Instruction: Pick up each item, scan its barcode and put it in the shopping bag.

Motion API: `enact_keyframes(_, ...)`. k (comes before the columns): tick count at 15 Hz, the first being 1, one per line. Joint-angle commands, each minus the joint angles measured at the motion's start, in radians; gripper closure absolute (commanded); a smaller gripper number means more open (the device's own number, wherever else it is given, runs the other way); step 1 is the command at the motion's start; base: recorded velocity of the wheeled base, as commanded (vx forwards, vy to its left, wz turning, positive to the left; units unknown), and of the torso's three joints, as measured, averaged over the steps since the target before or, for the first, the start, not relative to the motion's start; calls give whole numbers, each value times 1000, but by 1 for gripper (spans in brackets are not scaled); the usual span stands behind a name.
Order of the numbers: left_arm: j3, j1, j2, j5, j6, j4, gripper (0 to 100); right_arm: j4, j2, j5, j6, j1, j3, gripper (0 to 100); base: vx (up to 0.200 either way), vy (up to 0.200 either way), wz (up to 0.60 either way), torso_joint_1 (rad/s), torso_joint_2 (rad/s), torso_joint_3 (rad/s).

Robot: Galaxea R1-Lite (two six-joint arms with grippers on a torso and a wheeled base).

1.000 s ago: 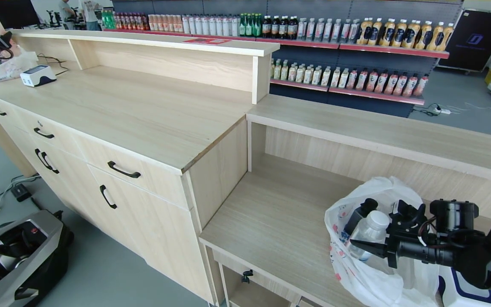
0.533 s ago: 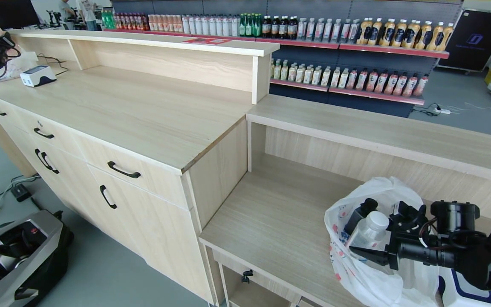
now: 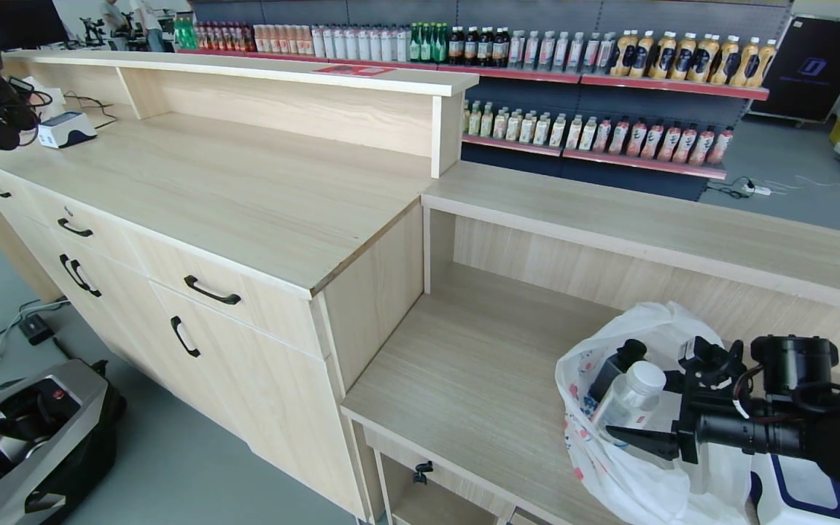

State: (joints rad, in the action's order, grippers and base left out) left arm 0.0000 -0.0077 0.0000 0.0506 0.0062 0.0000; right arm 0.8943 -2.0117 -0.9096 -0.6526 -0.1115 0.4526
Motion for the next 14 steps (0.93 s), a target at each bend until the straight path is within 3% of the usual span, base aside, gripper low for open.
enact_keyframes(1,0,2,0,0,0,0,0,-229,323,3,8,1,9,0,0,0,0,0,0,0)
enact_keyframes(4,0,0,0,0,0,0,0,-413,639,5,76,-31,18,0,0,0,0,0,0,0)
enact_keyframes(5,0,2,2,0,0,0,0,-413,714,32,116,-31,18,0,0,0,0,0,0,0)
enact_keyframes(7,0,0,0,0,0,0,0,-417,823,184,142,-27,46,0,0,0,0,0,0,0)
enact_keyframes(9,0,0,2,0,0,0,0,-433,846,218,205,-13,126,0,0,0,-600,-2,2,-2)
enact_keyframes(11,0,0,2,0,0,0,0,-560,863,365,237,-8,298,0,0,0,-600,-2,-2,7)
enact_keyframes(14,0,0,0,0,1,0,0,-871,890,538,321,-31,477,0,0,0,-600,4,9,2)
